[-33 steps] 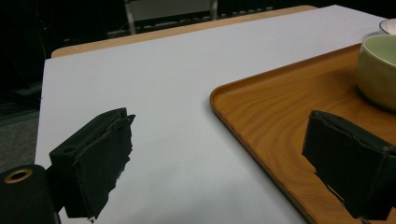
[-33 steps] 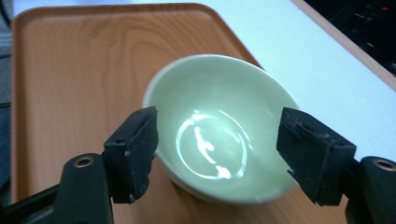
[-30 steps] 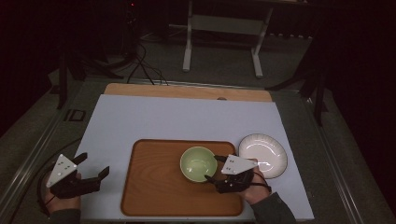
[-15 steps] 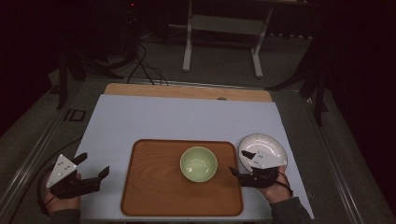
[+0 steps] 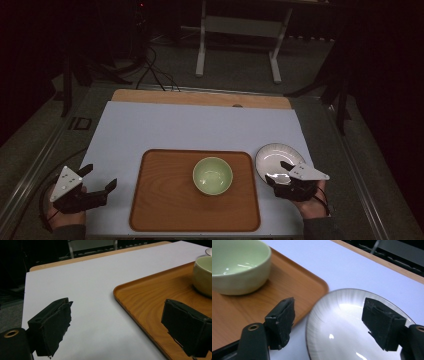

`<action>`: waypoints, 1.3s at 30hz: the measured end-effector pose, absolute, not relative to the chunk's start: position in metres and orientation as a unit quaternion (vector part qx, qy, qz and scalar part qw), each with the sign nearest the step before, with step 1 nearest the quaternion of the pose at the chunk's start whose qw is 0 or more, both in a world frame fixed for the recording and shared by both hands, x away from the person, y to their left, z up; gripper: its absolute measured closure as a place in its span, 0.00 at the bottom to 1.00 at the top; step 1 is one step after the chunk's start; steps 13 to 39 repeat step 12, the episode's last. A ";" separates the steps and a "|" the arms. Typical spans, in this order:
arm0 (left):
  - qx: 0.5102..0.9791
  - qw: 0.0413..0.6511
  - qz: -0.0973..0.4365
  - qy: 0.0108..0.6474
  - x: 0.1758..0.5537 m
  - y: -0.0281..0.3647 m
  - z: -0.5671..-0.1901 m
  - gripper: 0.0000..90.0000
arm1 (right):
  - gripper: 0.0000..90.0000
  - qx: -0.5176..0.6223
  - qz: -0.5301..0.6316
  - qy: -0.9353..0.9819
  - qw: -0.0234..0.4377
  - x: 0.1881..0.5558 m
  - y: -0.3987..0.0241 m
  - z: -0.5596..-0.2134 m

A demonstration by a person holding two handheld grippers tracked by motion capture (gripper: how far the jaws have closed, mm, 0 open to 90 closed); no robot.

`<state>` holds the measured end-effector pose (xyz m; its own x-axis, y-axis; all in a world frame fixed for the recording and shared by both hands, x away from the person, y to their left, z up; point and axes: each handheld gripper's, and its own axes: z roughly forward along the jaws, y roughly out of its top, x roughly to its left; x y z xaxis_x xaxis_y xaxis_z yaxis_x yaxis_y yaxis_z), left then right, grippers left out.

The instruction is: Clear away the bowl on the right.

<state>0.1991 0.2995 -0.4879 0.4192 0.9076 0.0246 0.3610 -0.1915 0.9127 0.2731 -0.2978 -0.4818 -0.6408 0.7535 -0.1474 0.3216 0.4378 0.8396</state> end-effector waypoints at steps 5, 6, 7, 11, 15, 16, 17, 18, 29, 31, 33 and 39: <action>0.710 0.452 0.302 0.448 0.199 0.300 -0.488 0.10 | 0.27 0.341 0.416 0.800 0.266 0.274 -0.304 -0.482; 0.709 0.452 0.302 0.449 0.199 0.300 -0.488 0.10 | 0.27 0.343 0.416 0.800 0.265 0.274 -0.305 -0.482; 0.709 0.453 0.302 0.449 0.199 0.300 -0.488 0.10 | 0.27 0.343 0.417 0.799 0.265 0.274 -0.305 -0.482; 0.710 0.451 0.303 0.448 0.200 0.300 -0.488 0.10 | 0.27 0.346 0.421 0.796 0.263 0.275 -0.307 -0.483; 0.710 0.451 0.303 0.448 0.200 0.300 -0.488 0.10 | 0.27 0.347 0.424 0.794 0.263 0.275 -0.307 -0.483; 0.710 0.451 0.303 0.448 0.200 0.300 -0.488 0.10 | 0.27 0.347 0.424 0.794 0.263 0.275 -0.307 -0.483; 0.710 0.451 0.303 0.448 0.200 0.300 -0.488 0.10 | 0.27 0.347 0.424 0.794 0.263 0.275 -0.307 -0.483; 0.710 0.451 0.303 0.448 0.200 0.300 -0.488 0.10 | 0.27 0.347 0.424 0.794 0.263 0.275 -0.307 -0.483; 0.710 0.451 0.303 0.448 0.200 0.300 -0.488 0.10 | 0.27 0.347 0.424 0.794 0.263 0.275 -0.307 -0.483; 0.710 0.451 0.303 0.448 0.200 0.300 -0.488 0.10 | 0.27 0.347 0.424 0.794 0.263 0.275 -0.307 -0.483; 0.710 0.451 0.303 0.448 0.200 0.300 -0.488 0.10 | 0.27 0.347 0.424 0.794 0.263 0.275 -0.307 -0.483; 0.710 0.451 0.303 0.448 0.200 0.300 -0.488 0.10 | 0.27 0.347 0.424 0.794 0.263 0.275 -0.307 -0.483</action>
